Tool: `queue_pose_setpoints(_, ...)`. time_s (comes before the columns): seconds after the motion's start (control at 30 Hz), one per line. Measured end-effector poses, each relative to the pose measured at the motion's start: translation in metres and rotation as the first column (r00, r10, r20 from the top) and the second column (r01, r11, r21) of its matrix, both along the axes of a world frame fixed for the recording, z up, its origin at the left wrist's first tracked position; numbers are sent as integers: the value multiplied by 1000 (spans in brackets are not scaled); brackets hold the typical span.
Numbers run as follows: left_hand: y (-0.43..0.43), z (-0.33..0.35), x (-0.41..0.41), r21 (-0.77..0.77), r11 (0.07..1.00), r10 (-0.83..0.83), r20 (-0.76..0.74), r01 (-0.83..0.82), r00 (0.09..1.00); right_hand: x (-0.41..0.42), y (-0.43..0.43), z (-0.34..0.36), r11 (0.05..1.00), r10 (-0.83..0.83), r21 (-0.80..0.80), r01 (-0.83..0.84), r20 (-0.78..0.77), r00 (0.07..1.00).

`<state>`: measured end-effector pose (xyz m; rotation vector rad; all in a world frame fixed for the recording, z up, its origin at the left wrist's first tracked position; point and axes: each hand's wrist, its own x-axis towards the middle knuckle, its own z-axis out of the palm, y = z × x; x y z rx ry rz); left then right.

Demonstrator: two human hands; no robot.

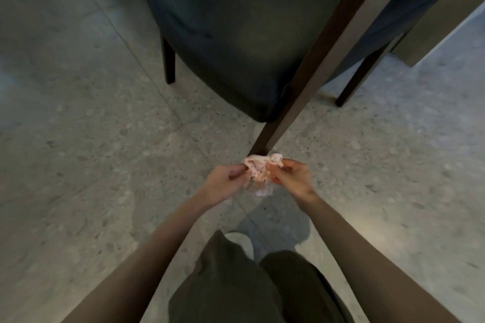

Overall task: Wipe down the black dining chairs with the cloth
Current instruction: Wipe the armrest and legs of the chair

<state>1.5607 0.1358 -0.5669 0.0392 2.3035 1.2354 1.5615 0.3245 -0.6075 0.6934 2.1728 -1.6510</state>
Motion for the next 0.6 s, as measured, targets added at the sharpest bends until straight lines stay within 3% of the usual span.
queue_pose_setpoints(0.2, 13, 156, 7, -36, 992, 122, -20, -123, 992, 22, 19, 173, 950, 126, 296, -97, -81, 989)
queue_pose_setpoints(0.43, 5, 381, 46, -32, 993, 114, -86, -117, 990, 69, 37, 426, 925, 237, 337, -177, -146, 960)
queue_pose_setpoints(0.6, -23, 520, 77, 21, 988, 156, -226, -156, 961, 93, 36, 577, 893, 329, 374, -252, -159, 931)
